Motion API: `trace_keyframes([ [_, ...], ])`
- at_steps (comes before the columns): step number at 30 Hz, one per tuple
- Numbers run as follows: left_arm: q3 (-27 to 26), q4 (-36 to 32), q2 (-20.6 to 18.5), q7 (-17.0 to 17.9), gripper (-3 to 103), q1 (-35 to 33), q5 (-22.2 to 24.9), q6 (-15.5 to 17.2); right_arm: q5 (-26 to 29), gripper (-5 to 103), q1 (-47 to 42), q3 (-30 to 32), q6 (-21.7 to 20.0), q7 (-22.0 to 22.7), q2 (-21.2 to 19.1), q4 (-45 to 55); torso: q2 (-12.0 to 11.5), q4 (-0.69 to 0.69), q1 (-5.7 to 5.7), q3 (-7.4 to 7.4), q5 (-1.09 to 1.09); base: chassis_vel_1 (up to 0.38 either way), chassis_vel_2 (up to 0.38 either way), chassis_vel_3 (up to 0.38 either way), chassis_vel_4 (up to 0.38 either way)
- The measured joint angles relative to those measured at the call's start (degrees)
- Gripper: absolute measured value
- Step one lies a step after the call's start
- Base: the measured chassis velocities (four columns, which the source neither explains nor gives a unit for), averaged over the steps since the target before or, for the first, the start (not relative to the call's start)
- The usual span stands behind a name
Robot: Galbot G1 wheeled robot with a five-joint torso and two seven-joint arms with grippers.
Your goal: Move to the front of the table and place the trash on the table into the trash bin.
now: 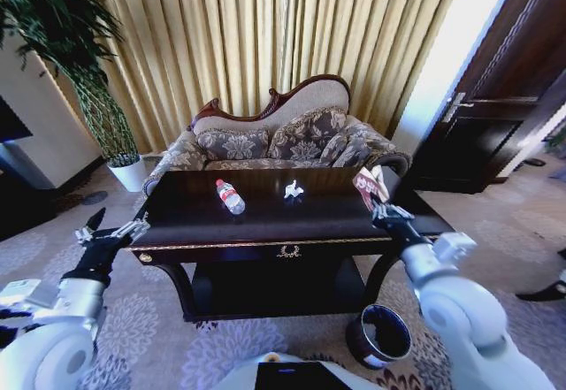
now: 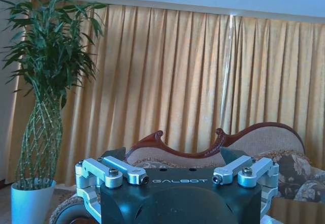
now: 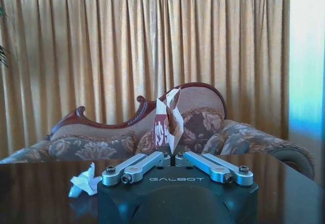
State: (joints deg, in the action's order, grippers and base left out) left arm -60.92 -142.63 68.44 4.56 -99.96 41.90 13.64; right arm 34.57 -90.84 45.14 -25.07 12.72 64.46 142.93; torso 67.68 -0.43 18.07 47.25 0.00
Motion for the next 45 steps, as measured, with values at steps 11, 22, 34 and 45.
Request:
trace_keyframes([
  [11,0.5,-0.6,0.5,0.0,100,-0.4,-0.3,0.2,-1.1,0,-0.5,-0.4,0.8,-0.3,1.1,0.3,0.0,0.01,0.02,0.02,0.00,0.006,-0.004,-0.006,0.006],
  [22,0.4,-0.6,0.9,0.0,100,-1.3,-0.7,0.4,-1.1,0,-0.9,-0.5,1.7,-0.1,1.5,0.3,0.0,0.00,0.01,0.01,0.00,0.127,-0.126,-0.125,0.111],
  [34,-0.4,-0.6,-0.1,-0.4,100,-0.9,-0.3,5.2,-2.1,0,-1.5,-1.1,2.9,-0.1,2.0,-0.8,0.0,0.01,0.00,0.00,-0.01,0.080,-0.066,-0.073,0.068],
  [45,-0.5,-0.6,-0.8,-0.5,100,0.5,0.0,7.1,-7.6,0,-8.8,1.1,9.5,-4.6,4.2,-10.6,0.0,-0.01,0.02,0.01,0.00,0.000,0.000,0.000,0.000],
])
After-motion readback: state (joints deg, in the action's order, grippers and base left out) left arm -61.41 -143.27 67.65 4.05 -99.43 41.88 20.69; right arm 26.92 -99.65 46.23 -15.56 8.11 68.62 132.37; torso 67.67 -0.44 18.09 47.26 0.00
